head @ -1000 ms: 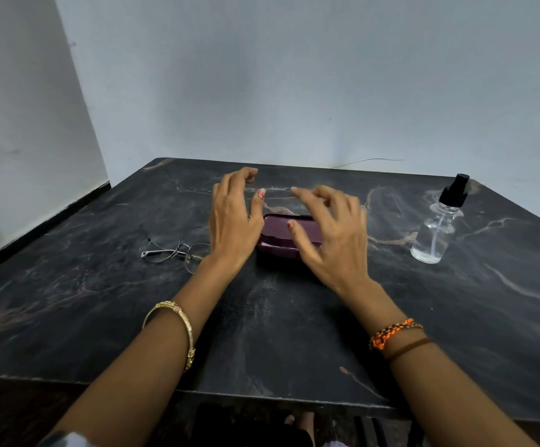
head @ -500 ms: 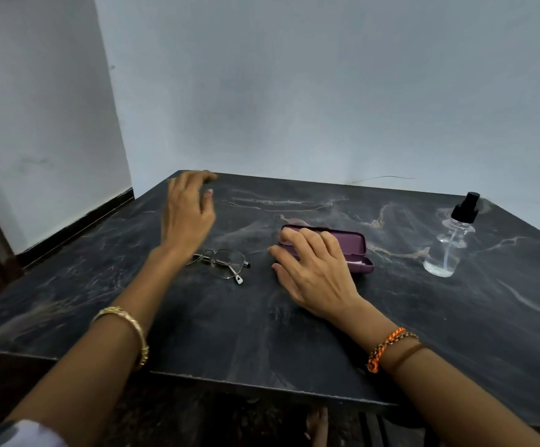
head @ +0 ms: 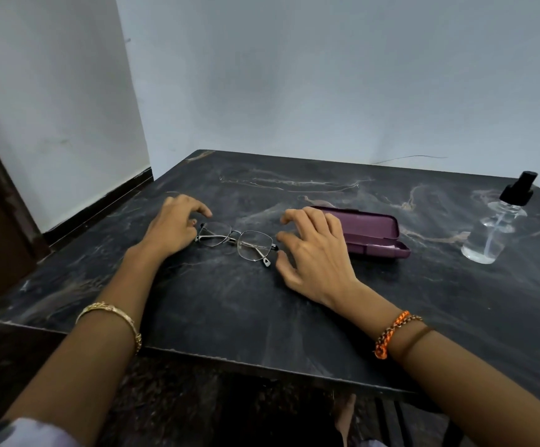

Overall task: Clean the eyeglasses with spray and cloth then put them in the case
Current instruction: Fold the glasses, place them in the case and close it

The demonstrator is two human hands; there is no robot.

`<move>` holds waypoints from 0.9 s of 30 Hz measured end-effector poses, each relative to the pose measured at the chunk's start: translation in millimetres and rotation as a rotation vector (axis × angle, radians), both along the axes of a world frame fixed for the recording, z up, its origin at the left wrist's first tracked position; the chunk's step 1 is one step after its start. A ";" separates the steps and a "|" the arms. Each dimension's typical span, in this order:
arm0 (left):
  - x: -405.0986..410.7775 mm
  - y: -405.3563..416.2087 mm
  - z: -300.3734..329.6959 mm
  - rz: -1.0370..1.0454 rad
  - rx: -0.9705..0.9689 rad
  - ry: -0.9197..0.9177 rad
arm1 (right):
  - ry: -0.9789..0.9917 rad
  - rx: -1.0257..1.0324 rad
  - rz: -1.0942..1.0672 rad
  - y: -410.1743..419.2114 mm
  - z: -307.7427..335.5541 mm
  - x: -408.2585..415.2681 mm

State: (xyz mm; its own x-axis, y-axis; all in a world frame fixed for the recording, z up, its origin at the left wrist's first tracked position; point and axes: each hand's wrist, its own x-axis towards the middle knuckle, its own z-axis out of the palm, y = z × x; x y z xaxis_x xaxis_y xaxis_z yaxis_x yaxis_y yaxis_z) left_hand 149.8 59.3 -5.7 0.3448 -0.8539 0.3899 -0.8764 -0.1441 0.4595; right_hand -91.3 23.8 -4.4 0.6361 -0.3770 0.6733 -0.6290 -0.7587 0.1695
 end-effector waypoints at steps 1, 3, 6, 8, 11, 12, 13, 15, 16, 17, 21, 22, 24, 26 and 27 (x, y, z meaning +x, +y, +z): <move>1.4 0.4 0.1 -0.015 0.017 -0.010 | 0.002 0.015 0.006 0.9 -0.3 1.4; 3.6 1.4 1.5 -0.040 0.040 -0.021 | 0.015 0.028 0.003 1.3 -0.1 2.3; 4.2 3.8 2.4 -0.086 0.068 -0.028 | 0.015 0.058 -0.009 0.4 0.4 2.2; 4.9 4.8 2.5 -0.108 0.082 -0.024 | 0.013 0.083 -0.002 0.0 0.0 2.2; 7.6 5.8 3.0 -0.109 0.075 -0.029 | 0.019 0.108 0.004 -0.2 0.0 1.5; 8.4 6.3 3.3 -0.107 0.059 -0.029 | 0.018 0.123 0.006 -0.6 0.0 1.4; 8.6 7.3 3.8 -0.107 0.043 -0.026 | 0.017 0.133 0.008 -0.8 -0.2 1.2; 7.3 9.1 4.9 -0.118 0.028 -0.017 | 0.011 0.141 0.009 -1.2 -0.6 1.0; 6.1 9.6 5.2 -0.128 0.028 -0.015 | 0.010 0.141 0.010 -1.3 -0.8 1.0; 4.8 9.8 5.9 -0.137 0.026 -0.012 | 0.009 0.140 0.011 -1.5 -0.9 1.1; 2.9 8.4 6.1 -0.143 0.007 -0.038 | 0.003 0.142 0.017 -2.4 -1.3 1.3; 3.1 7.6 5.4 -0.132 0.008 -0.047 | -0.001 0.140 0.017 -2.6 -1.5 1.2; 3.3 5.5 3.8 -0.095 -0.008 -0.042 | -0.015 0.132 0.017 -2.6 -1.3 0.7; 2.4 4.3 2.8 -0.078 -0.053 -0.020 | -0.039 0.114 0.018 -2.2 -1.0 0.1; 1.4 4.2 2.5 -0.080 -0.080 -0.013 | -0.059 0.102 0.020 -1.9 -0.6 -0.5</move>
